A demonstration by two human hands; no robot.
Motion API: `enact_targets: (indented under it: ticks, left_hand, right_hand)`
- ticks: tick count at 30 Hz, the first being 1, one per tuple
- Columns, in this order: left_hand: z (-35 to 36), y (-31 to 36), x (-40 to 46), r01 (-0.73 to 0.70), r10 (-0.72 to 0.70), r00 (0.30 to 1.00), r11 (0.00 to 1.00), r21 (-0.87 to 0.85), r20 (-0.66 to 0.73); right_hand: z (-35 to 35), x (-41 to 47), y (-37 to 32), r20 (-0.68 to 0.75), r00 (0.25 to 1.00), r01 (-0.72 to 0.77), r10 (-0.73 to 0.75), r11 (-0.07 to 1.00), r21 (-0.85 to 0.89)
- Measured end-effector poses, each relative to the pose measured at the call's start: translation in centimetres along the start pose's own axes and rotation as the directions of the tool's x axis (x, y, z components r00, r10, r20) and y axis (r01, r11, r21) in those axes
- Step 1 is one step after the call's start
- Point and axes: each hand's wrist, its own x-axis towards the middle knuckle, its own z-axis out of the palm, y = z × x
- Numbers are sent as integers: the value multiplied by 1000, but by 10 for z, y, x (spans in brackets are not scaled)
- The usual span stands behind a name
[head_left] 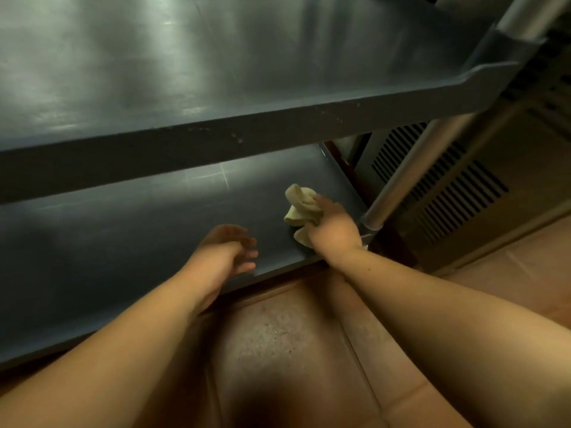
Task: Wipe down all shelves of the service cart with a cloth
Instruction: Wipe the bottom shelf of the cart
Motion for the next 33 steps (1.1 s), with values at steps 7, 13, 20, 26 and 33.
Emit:
enact_targets:
  ticks: [7, 13, 20, 26, 33]
  left_hand:
    - [-3, 17, -38, 236, -200, 948, 964, -121, 249]
    - [-25, 33, -95, 186, -100, 958, 929, -319, 267]
    - [-41, 57, -131, 236, -133, 952, 892, -385, 275]
    - [-39, 62, -127, 295, -192, 917, 916, -272, 349]
    - [-43, 51, -91, 227, -183, 966, 938, -263, 180]
  right_hand:
    - [-41, -81, -74, -6, 1000, -13, 17, 930, 367]
    - [-75, -158, -122, 48, 999, -9, -13, 905, 426]
    - [-83, -202, -155, 40, 998, 48, -56, 983, 179]
    - [-74, -200, -159, -1, 978, 206, -207, 977, -57]
    - [-60, -188, -137, 42, 956, 282, -291, 947, 153]
